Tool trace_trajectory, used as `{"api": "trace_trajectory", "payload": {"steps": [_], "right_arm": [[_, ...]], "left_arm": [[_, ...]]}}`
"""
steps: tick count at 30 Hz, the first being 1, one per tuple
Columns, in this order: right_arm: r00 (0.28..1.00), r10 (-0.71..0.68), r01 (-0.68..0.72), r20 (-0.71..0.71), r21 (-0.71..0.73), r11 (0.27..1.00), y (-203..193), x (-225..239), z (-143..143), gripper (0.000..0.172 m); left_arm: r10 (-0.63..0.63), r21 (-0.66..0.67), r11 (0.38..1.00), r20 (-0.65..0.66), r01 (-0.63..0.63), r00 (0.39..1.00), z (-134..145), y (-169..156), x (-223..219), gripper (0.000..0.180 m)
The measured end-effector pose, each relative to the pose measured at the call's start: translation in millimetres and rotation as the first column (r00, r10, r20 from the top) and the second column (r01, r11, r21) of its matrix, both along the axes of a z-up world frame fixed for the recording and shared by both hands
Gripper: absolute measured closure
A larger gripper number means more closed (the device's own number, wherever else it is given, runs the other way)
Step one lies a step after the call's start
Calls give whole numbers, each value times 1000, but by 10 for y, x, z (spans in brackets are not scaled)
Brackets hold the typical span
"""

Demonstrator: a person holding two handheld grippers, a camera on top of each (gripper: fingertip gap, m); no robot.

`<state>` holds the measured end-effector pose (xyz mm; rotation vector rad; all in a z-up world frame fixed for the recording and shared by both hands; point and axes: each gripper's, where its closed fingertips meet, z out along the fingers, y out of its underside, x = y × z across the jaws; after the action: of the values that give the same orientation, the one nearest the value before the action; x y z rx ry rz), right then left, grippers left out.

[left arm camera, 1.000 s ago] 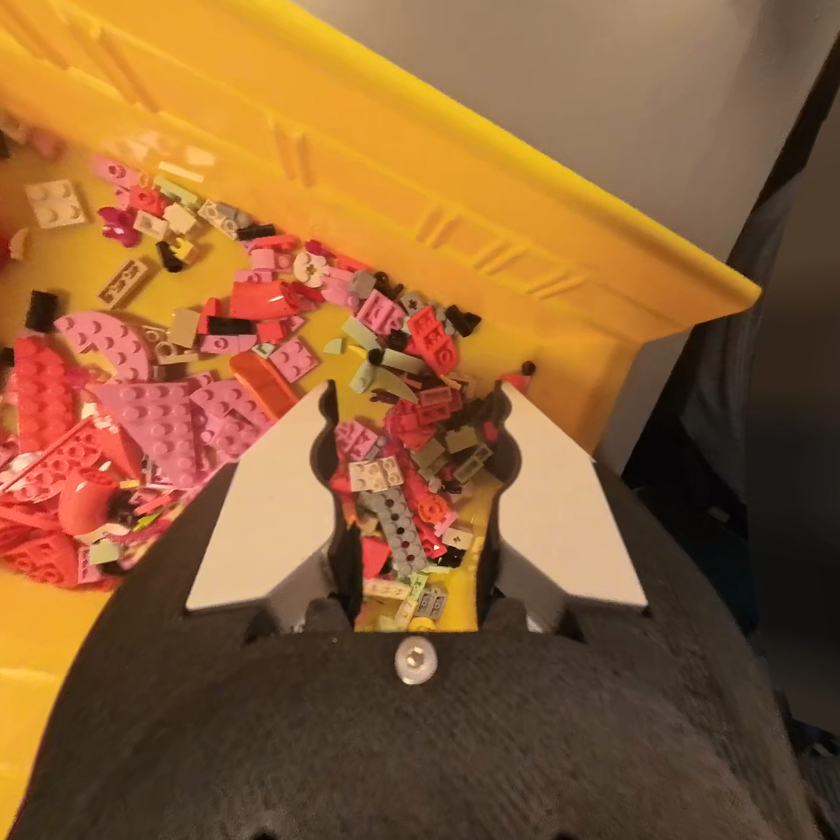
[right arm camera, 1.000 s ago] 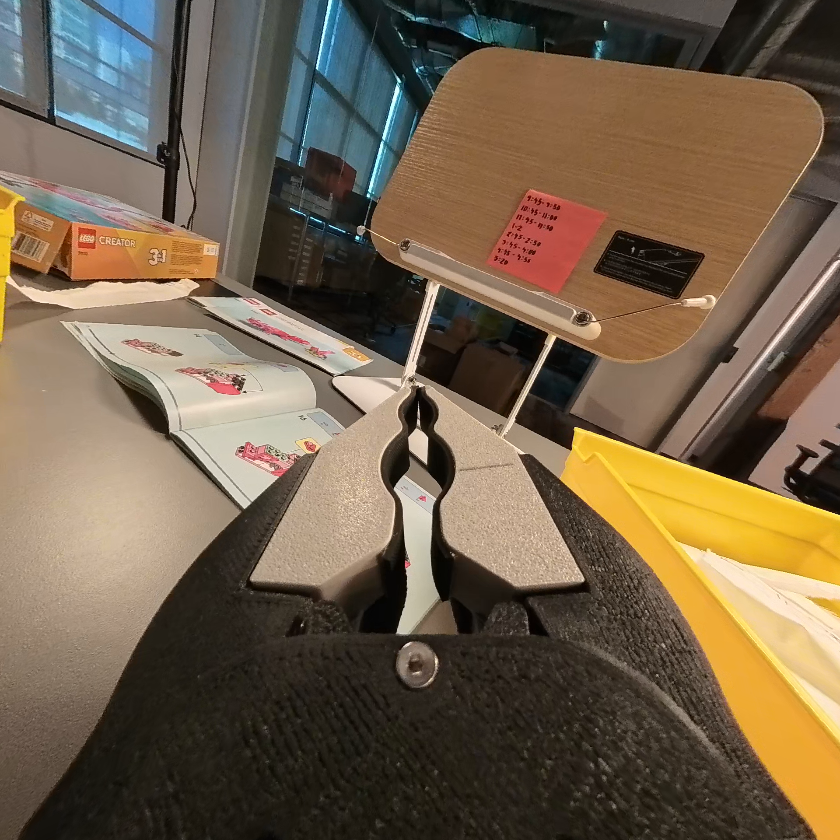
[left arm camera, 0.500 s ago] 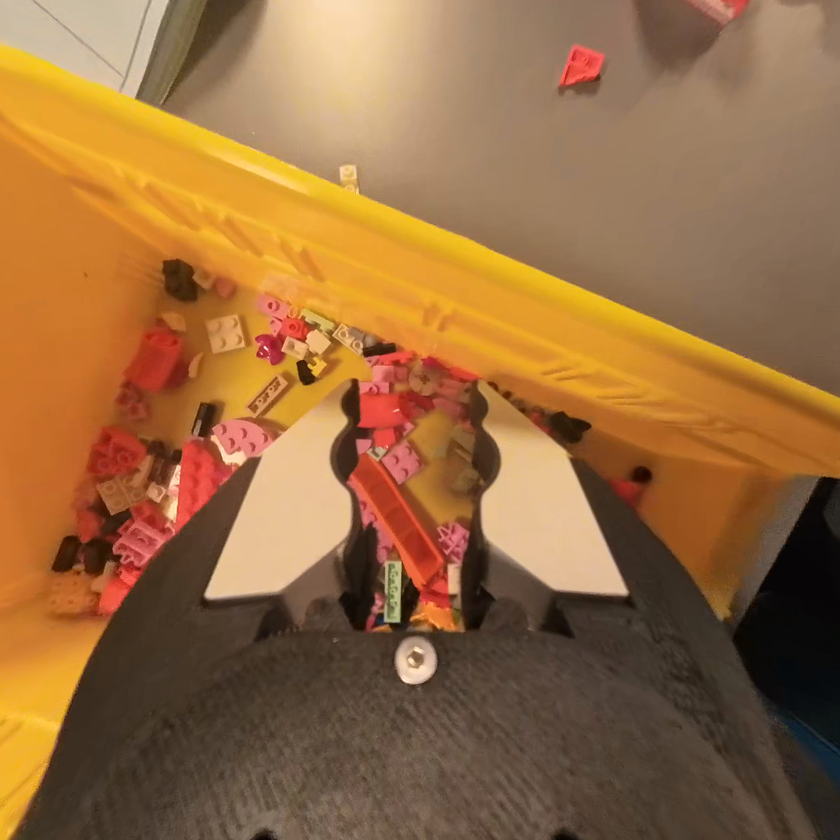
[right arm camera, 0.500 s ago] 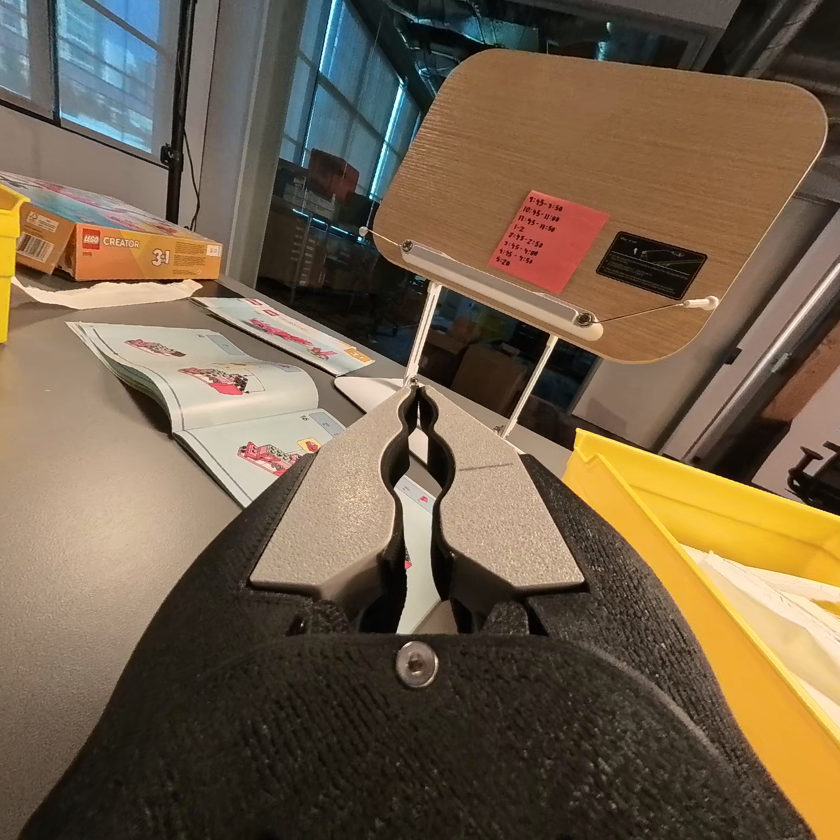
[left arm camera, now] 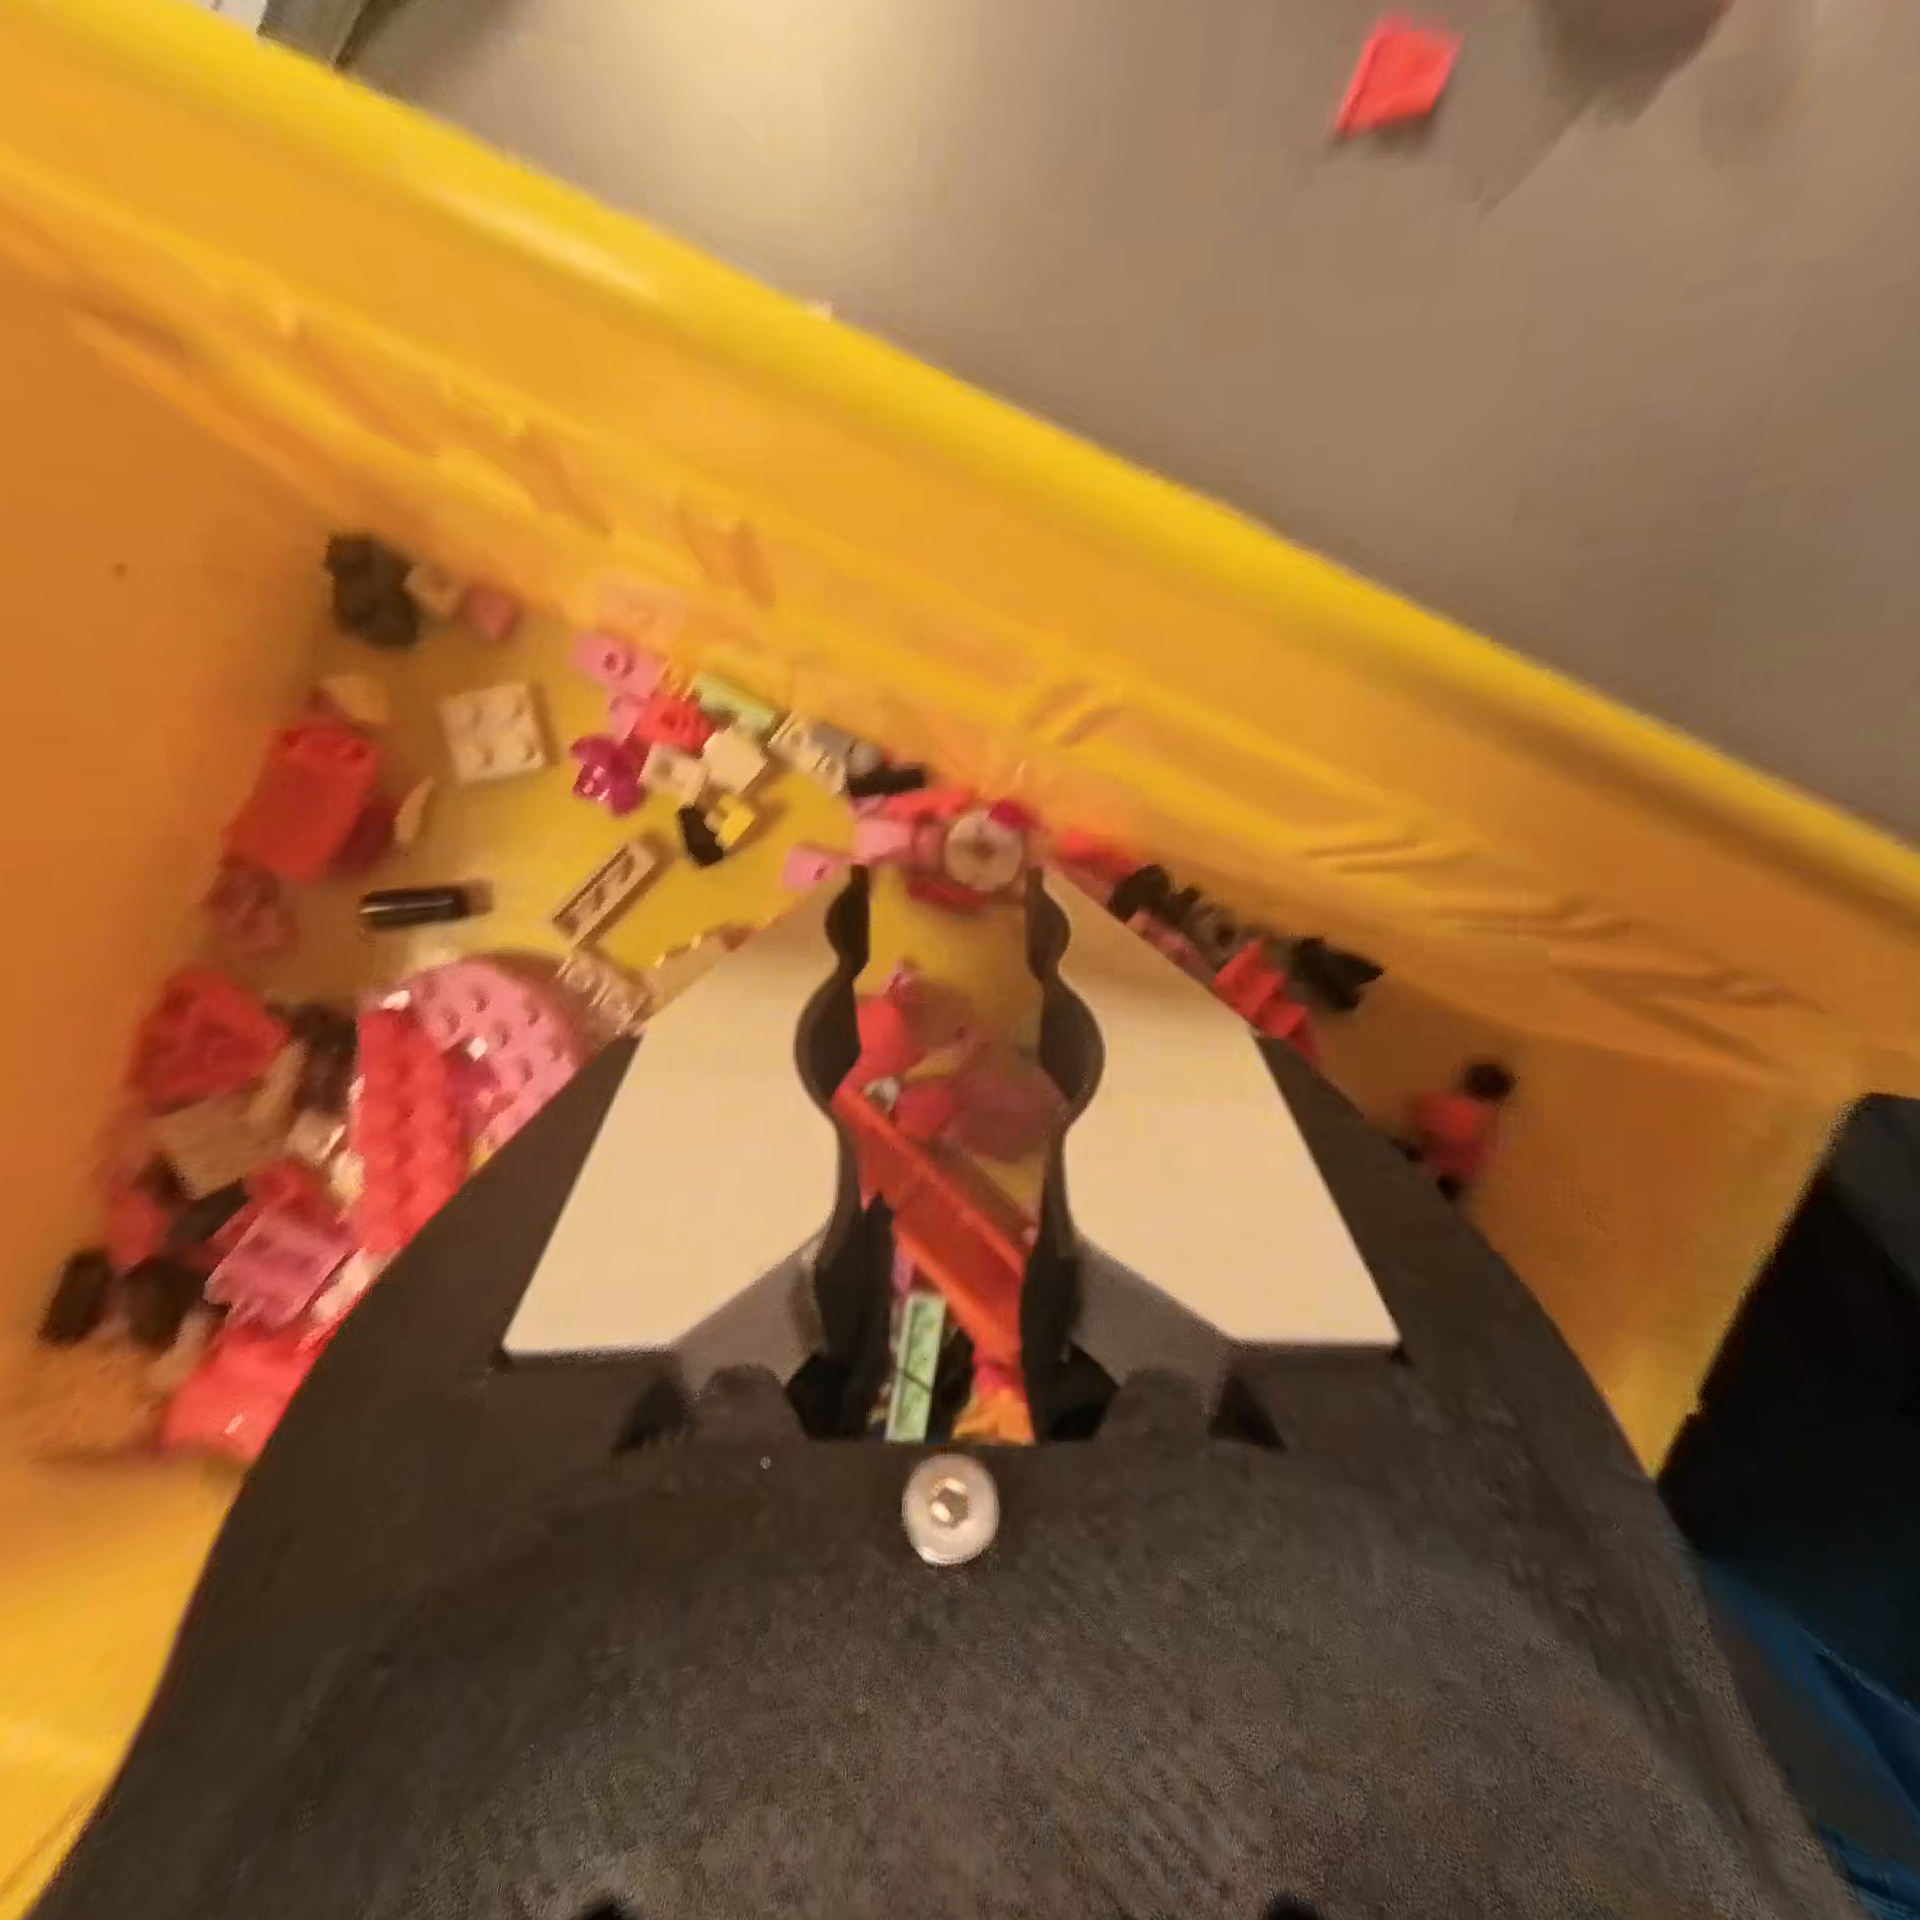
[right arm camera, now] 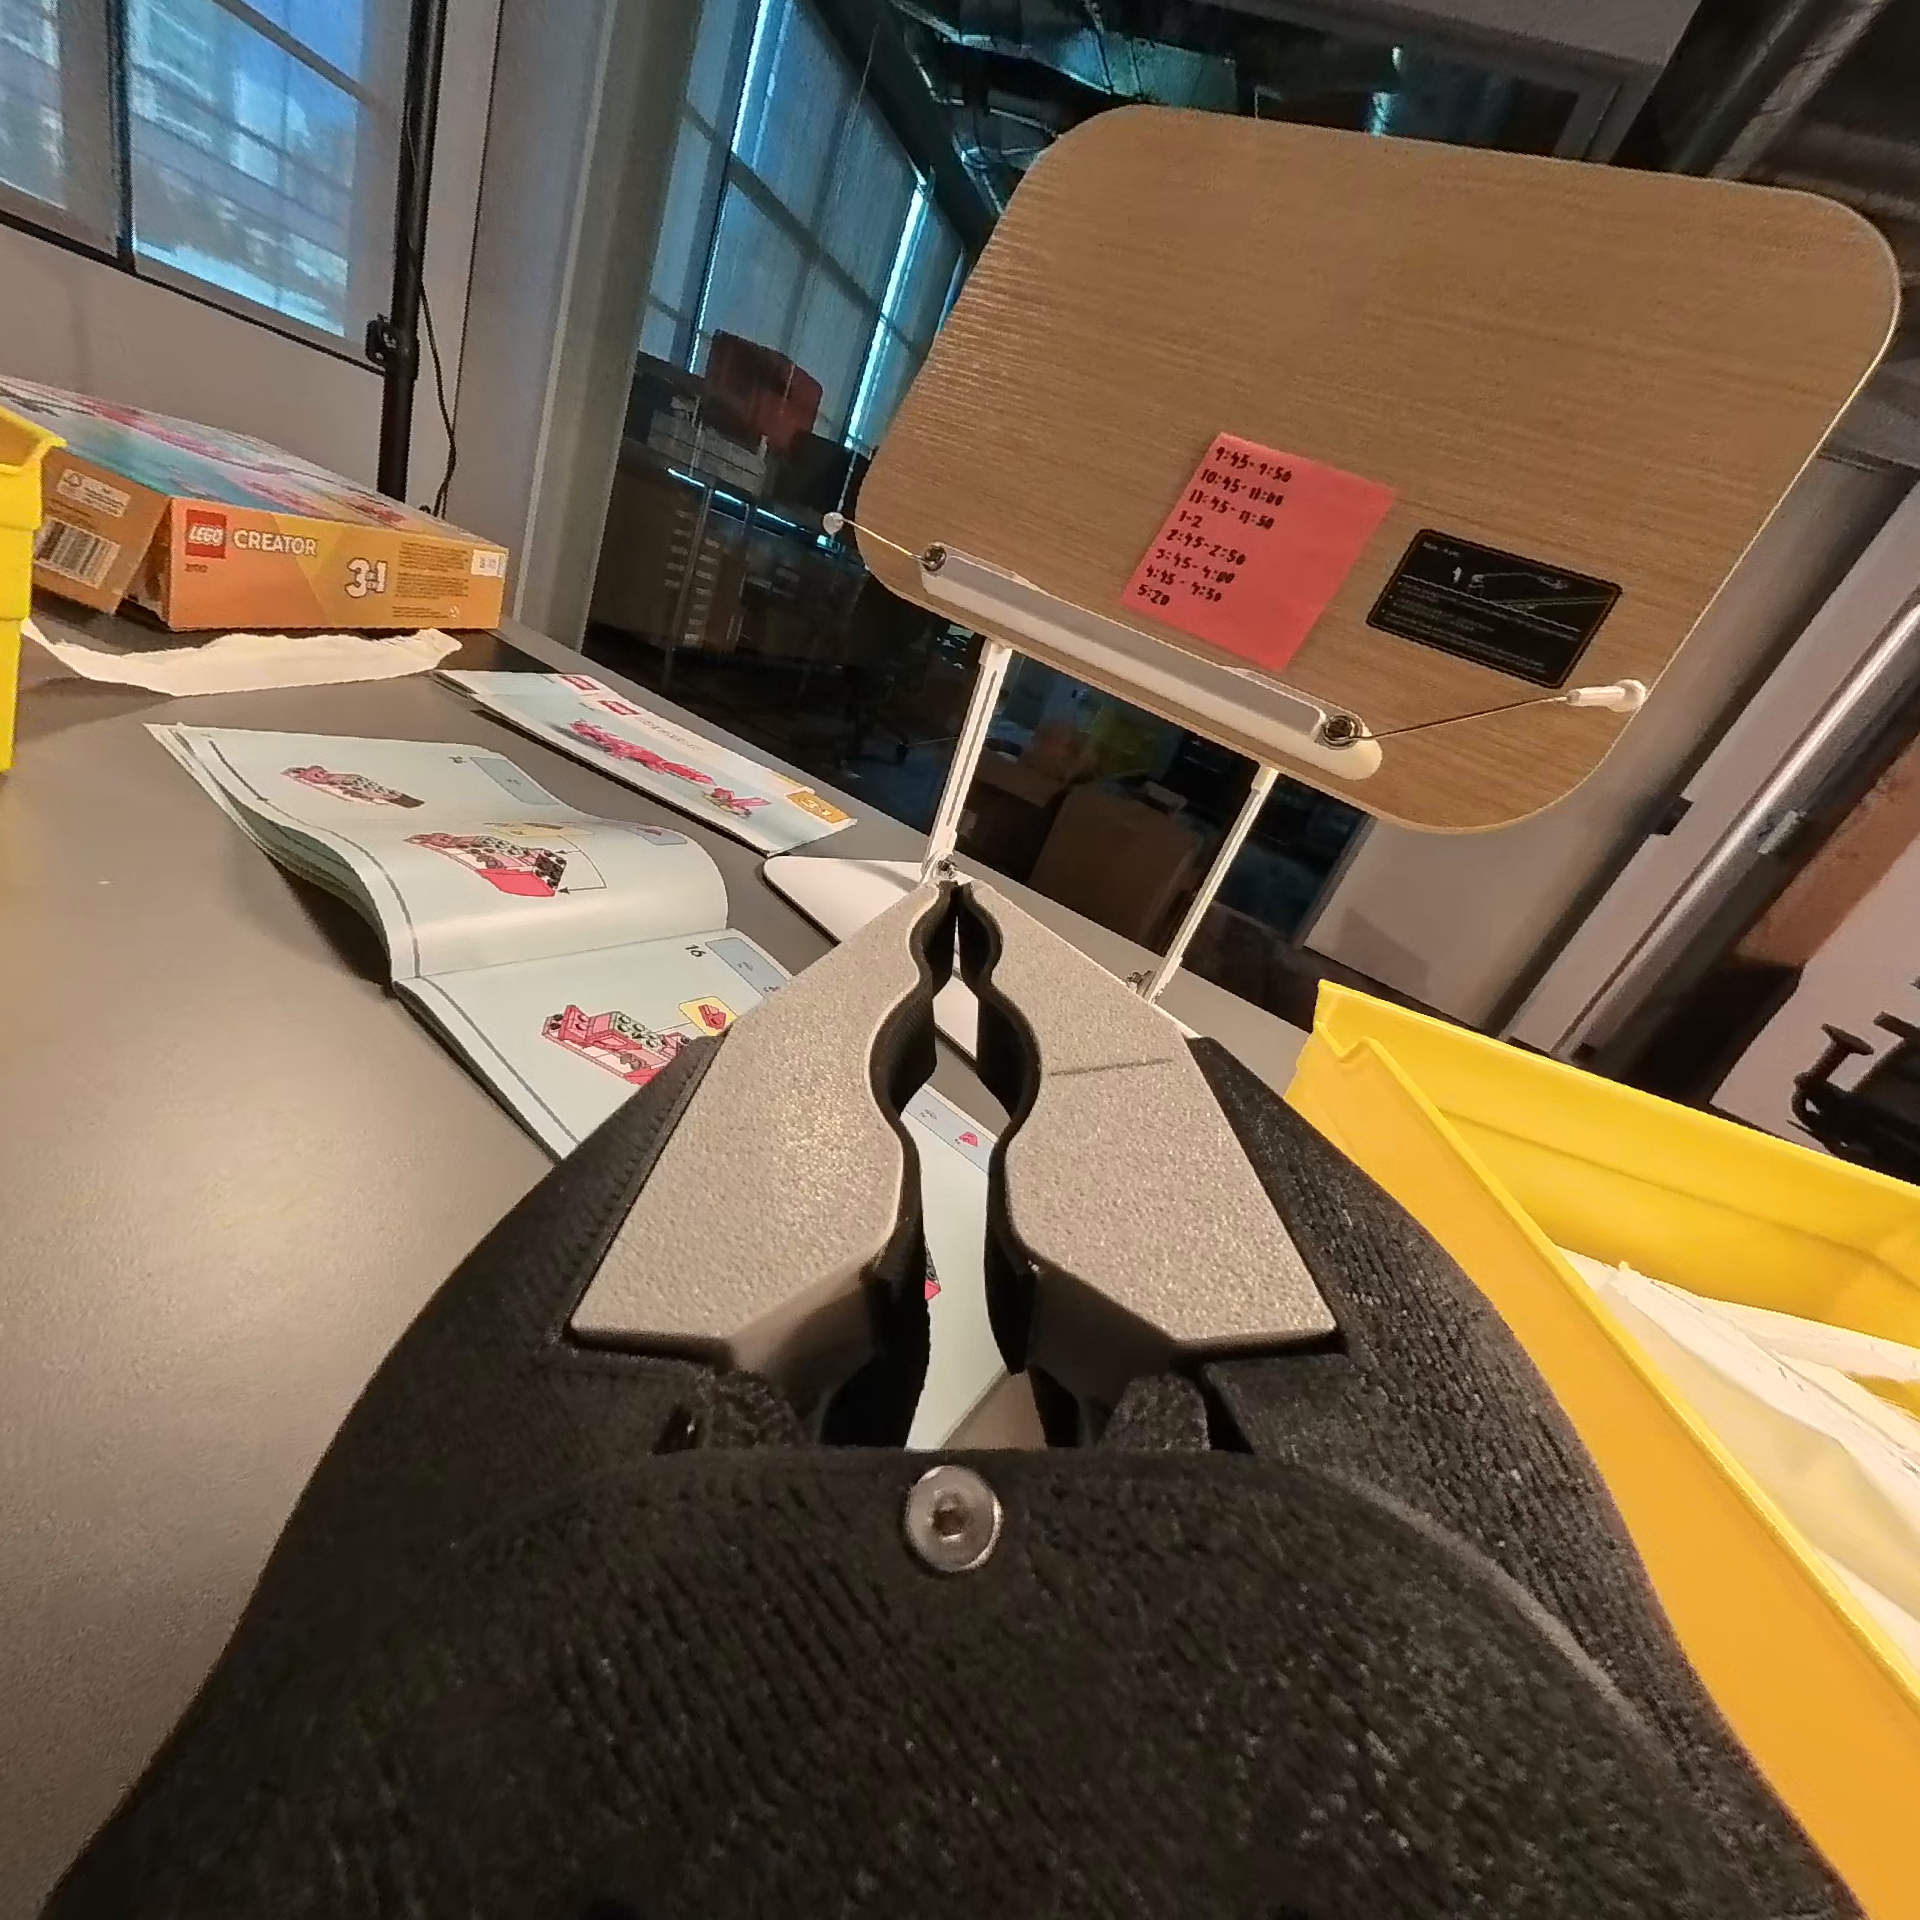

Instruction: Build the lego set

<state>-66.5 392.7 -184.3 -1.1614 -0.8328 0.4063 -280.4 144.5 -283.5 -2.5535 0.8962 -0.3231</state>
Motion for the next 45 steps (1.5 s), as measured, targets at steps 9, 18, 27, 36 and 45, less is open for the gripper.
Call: {"api": "trace_trajectory", "payload": {"steps": [9, 18, 27, 36, 45], "right_arm": [[1000, -3, 3, 15, 7, 1000, -4, -14, -13, 172], [1000, -3, 3, 17, 7, 1000, -4, -16, -16, 172], [1000, 5, -5, 11, 4, 1000, -10, -16, -10, 172], [1000, 13, -13, -1, -1, 1000, -14, -12, -1, 172], [1000, 16, -16, -1, 0, 1000, -17, -15, -1, 172]], "left_arm": [[-7, -20, 1000, 14, 7, 1000, -104, 121, 44, 158], [0, -34, 999, -70, -3, 998, -93, -74, -132, 173], [211, -5, 977, 73, -211, 975, 95, 72, -292, 162], [333, 56, 942, -24, -331, 943, 264, -3, -552, 158], [188, -284, 900, -431, -331, 882, 289, -835, -891, 146]]}}
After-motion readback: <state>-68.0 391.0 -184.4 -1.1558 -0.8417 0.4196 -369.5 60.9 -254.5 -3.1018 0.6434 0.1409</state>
